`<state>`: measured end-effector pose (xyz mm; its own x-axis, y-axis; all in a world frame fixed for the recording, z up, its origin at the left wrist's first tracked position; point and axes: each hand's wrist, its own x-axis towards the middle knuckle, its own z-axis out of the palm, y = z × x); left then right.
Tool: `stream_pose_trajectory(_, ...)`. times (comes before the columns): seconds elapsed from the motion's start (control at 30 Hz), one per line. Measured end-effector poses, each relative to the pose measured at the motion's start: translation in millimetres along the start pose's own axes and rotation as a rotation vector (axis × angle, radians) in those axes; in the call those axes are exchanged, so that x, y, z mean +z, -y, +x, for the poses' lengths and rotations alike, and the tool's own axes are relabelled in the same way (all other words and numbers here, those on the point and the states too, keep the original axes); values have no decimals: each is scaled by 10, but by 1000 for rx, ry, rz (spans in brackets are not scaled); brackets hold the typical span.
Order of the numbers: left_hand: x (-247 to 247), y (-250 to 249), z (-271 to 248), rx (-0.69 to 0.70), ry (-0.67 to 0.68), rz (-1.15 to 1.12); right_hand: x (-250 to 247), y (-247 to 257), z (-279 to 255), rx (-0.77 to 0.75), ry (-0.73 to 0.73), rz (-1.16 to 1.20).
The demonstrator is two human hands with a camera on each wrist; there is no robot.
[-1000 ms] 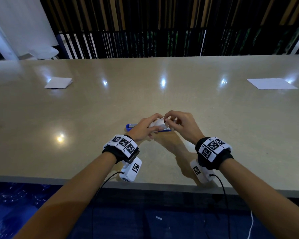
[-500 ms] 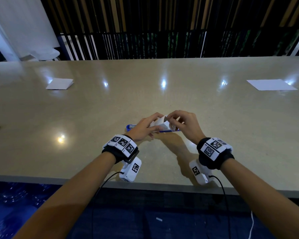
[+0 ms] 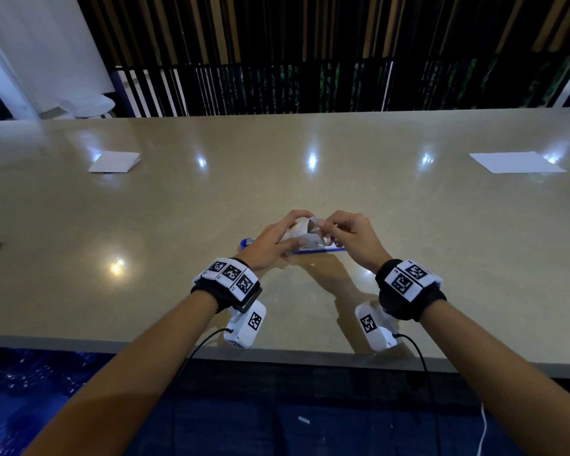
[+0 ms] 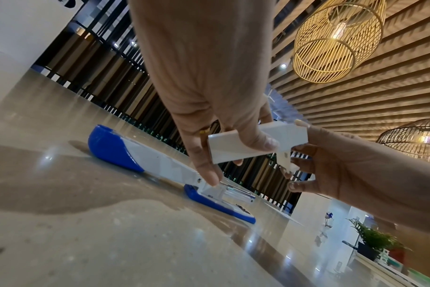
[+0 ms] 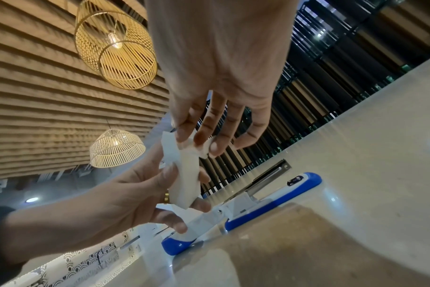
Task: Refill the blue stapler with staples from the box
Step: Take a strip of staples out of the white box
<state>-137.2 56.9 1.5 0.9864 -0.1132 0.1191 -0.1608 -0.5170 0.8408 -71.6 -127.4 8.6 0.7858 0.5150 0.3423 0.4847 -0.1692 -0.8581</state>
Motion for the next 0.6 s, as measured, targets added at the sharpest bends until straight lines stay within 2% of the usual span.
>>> stream_pose_trajectory(0.33,61,-14,-13,19,78,52,0,21,-37,-96,-12,-98)
stream_pose_trajectory(0.47,103,-44,-12,-39,85,-36,2,18,-50,-123,-54,-73)
stream_pose_trajectory(0.6,111,-95,-16,-15,76,-109,22,42,-64,-149,-68,-66)
